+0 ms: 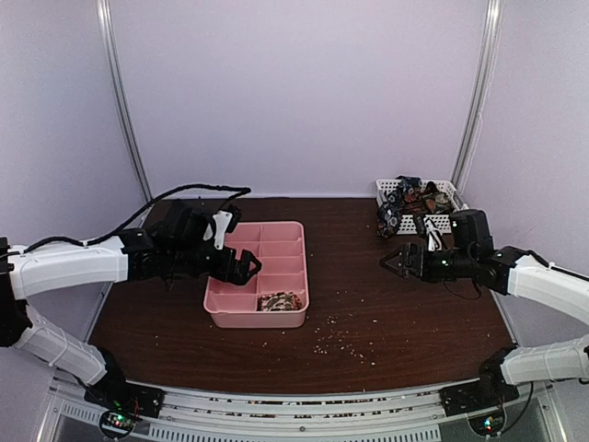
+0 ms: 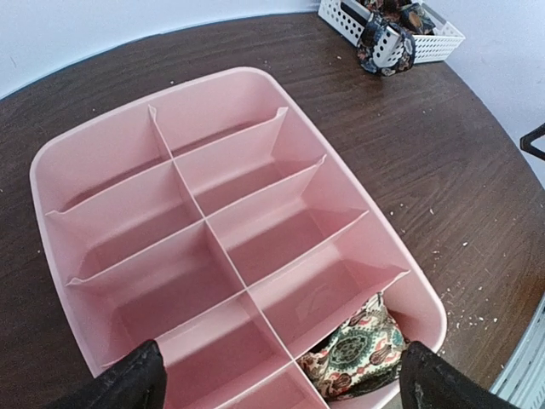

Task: Roll the ties
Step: Pick up the tie from the bin.

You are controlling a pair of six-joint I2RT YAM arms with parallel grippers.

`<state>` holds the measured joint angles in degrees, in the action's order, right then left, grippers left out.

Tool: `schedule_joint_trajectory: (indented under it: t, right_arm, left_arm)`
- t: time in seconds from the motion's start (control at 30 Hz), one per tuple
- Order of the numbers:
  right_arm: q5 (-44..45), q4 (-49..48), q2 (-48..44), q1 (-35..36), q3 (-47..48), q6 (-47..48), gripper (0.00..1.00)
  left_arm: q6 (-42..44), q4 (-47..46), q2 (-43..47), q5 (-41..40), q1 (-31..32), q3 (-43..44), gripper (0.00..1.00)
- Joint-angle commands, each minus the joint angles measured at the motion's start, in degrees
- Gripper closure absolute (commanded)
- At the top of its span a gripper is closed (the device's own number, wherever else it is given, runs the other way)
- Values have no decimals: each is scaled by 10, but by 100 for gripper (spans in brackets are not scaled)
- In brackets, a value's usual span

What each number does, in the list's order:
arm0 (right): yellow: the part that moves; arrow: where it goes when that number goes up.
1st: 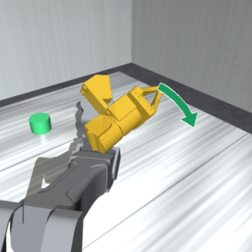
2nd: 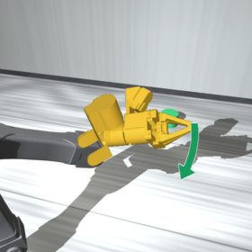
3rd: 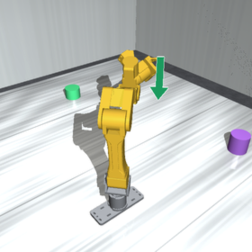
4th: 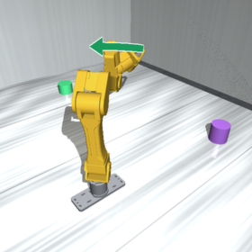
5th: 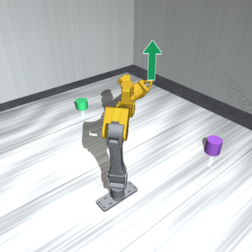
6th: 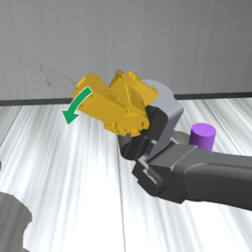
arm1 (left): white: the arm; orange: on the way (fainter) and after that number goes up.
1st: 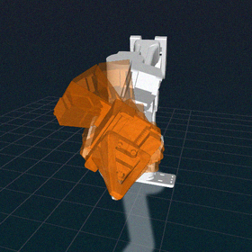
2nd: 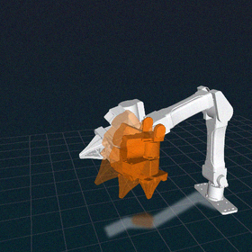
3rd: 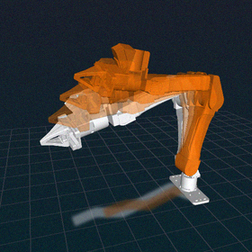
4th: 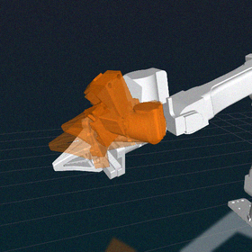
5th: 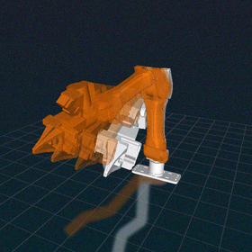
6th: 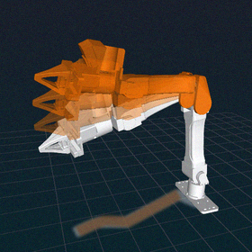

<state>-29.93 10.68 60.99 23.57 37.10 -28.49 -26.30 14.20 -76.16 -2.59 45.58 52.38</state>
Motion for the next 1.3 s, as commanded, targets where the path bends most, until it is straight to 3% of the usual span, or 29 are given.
schedule_joint_trajectory:
  t: [0.0,0.2,0.33,0.7,0.93,1.27]
  right_arm:
    - [-7,-14,2,-14,56,5,0]
    - [3,-2,28,-39,109,9,0]
    - [29,24,81,-103,207,5,0]
    - [229,213,376,-178,596,74,6]
    - [288,312,561,-222,792,119,8]
    - [289,344,701,-272,884,134,8]
  left_arm:
    - [23,-24,-10,33,3,50,2]
    - [59,-7,-57,75,14,127,2]
    - [64,-5,-85,88,19,159,2]
    - [76,27,-80,13,21,189,2]
    - [78,44,-66,1,17,181,2]
    - [87,54,-66,-11,11,169,2]
